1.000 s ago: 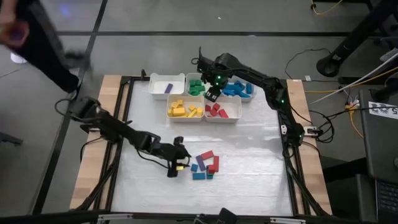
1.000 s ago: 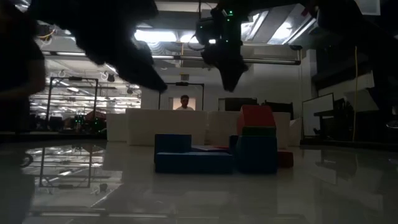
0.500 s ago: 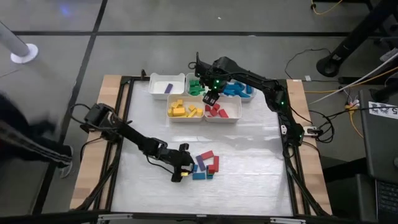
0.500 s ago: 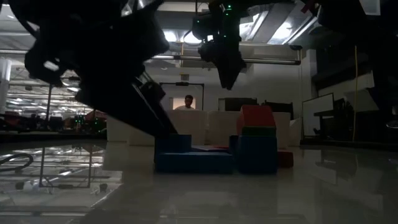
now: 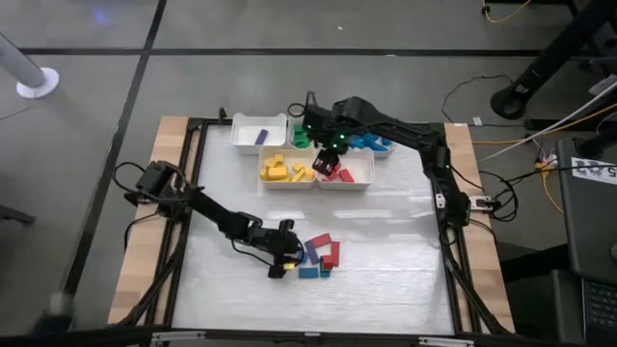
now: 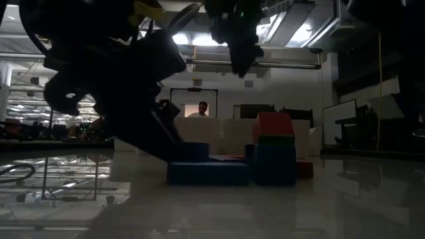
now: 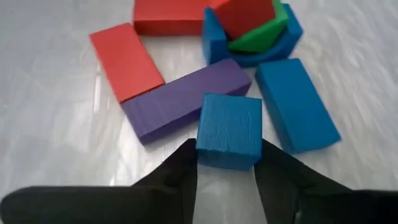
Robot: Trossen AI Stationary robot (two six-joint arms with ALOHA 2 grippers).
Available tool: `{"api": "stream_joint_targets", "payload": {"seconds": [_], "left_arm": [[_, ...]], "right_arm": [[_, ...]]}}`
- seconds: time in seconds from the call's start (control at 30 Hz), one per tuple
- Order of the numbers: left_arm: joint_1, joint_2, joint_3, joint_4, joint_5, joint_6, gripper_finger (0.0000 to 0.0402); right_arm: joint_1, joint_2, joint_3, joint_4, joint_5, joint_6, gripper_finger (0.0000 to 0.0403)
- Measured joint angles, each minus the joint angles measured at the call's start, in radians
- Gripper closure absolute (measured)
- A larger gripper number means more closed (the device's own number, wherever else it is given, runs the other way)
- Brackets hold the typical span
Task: Sort blocks
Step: Put the blue block into the top right bin
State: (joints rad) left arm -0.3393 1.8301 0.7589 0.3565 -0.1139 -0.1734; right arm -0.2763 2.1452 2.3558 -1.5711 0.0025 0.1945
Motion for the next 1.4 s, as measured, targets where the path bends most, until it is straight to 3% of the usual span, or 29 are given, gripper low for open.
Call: {"api": "stream_joint_targets", "payload": {"seconds": [0.27,0.6,0.8,1.07,1.4], "left_arm": [[0.007,-0.029,0.000,-0.007,0.006,-0.023,0.0289],[0.061,-0.247,0.000,0.006,0.009,0.065,0.0289],[0.191,-0.308,0.003,0.082,0.004,0.216,0.0289],[0.393,-0.301,0.069,0.136,0.016,0.426,0.0289],[0.630,-0.255,0.177,0.195,0.187,0.494,0.0287]], "right_arm": [[0.127,-0.140,0.000,0.000,0.000,0.142,0.0237],[0.361,-0.237,0.000,0.000,0.082,0.372,0.0237],[0.519,-0.238,-0.002,0.002,0.164,0.607,0.0237],[0.706,-0.237,-0.014,0.000,0.381,1.070,0.0237],[0.848,-0.212,-0.014,0.007,0.542,1.457,0.0237]]}}
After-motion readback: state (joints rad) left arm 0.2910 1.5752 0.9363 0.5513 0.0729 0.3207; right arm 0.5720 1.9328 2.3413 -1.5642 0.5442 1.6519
